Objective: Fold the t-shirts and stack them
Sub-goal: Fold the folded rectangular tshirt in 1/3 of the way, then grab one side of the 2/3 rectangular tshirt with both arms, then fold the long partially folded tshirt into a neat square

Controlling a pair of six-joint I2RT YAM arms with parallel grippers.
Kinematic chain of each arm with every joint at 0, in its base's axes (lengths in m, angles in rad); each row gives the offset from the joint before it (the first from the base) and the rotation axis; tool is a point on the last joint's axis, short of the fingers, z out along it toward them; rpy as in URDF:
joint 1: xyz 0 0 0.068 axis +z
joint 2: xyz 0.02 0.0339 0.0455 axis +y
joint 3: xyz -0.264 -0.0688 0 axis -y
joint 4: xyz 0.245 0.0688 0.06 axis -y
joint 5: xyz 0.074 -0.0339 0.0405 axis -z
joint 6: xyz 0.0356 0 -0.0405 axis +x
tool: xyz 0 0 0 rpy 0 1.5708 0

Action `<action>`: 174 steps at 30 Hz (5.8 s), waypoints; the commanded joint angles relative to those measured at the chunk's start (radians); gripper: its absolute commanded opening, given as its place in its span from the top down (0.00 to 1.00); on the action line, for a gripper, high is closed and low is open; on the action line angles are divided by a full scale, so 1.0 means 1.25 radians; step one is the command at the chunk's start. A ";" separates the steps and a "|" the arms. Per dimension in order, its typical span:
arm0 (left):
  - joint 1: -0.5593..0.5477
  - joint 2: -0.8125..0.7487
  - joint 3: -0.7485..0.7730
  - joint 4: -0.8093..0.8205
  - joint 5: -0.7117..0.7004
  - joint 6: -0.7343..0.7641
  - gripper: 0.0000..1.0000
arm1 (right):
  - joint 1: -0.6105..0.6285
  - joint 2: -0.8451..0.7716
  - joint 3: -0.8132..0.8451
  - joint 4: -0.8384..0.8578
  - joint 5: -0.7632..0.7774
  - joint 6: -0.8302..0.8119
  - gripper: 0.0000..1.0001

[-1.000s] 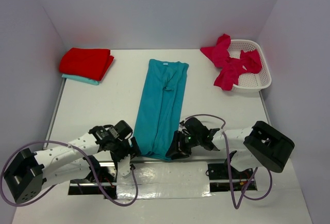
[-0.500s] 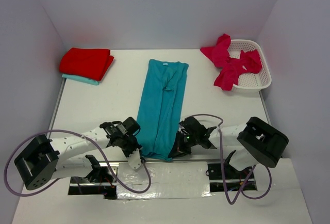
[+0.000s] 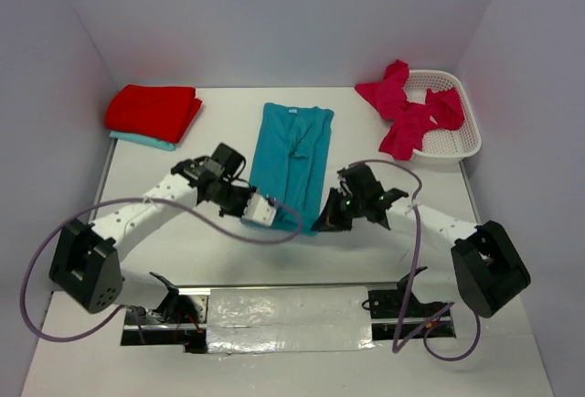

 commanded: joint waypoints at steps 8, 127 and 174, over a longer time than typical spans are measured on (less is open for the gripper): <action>0.143 0.261 0.271 -0.073 0.070 -0.164 1.00 | -0.143 0.297 0.305 -0.136 -0.029 -0.243 1.00; 0.015 0.091 0.357 -0.362 0.000 -0.450 1.00 | 0.020 -0.206 0.225 -0.493 0.092 -0.169 1.00; 0.239 0.534 0.566 0.077 0.044 -0.788 0.04 | -0.232 0.339 0.533 -0.222 0.129 -0.444 0.42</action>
